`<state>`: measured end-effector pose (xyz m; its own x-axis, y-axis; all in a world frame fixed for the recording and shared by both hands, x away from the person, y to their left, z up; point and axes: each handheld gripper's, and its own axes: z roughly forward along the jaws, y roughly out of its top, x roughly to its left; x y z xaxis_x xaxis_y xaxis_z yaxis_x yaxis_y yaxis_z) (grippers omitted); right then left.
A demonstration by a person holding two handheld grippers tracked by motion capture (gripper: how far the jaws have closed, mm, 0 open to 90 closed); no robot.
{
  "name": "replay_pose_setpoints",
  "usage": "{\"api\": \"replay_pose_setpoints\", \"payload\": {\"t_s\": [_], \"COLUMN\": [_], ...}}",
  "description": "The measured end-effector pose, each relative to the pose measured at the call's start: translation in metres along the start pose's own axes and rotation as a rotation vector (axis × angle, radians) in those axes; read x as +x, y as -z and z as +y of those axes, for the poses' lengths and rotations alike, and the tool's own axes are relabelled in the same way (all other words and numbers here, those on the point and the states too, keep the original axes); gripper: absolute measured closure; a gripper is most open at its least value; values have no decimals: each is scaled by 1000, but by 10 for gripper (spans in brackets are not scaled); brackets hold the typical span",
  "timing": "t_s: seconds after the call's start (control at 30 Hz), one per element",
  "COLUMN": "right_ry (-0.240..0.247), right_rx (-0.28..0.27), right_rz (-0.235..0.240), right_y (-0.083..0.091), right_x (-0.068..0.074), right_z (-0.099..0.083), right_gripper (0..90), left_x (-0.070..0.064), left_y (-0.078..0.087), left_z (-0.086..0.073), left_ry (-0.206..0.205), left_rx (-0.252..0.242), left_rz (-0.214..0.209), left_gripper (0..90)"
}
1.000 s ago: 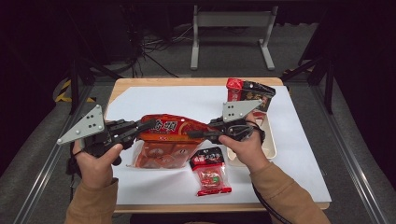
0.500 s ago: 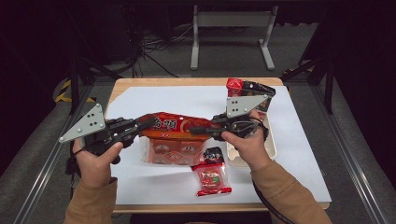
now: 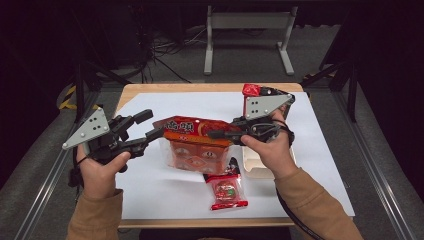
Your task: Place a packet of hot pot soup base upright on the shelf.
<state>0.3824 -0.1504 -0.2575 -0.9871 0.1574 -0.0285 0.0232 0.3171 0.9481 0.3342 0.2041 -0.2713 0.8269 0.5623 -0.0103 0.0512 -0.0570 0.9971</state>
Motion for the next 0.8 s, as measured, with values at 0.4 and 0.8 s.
{"api": "replay_pose_setpoints", "payload": {"t_s": [0.4, 0.8], "right_ry": [3, 6], "right_rx": [22, 33], "right_rz": [-74, -141], "right_y": [27, 54], "right_x": [-8, -17], "right_z": [14, 23], "right_gripper": [900, 900], "left_x": [10, 13], "left_y": [4, 5], "left_z": [-5, -7], "left_ry": [32, 49], "left_rx": [2, -1], "left_rz": [28, 39], "left_gripper": [393, 393]}}
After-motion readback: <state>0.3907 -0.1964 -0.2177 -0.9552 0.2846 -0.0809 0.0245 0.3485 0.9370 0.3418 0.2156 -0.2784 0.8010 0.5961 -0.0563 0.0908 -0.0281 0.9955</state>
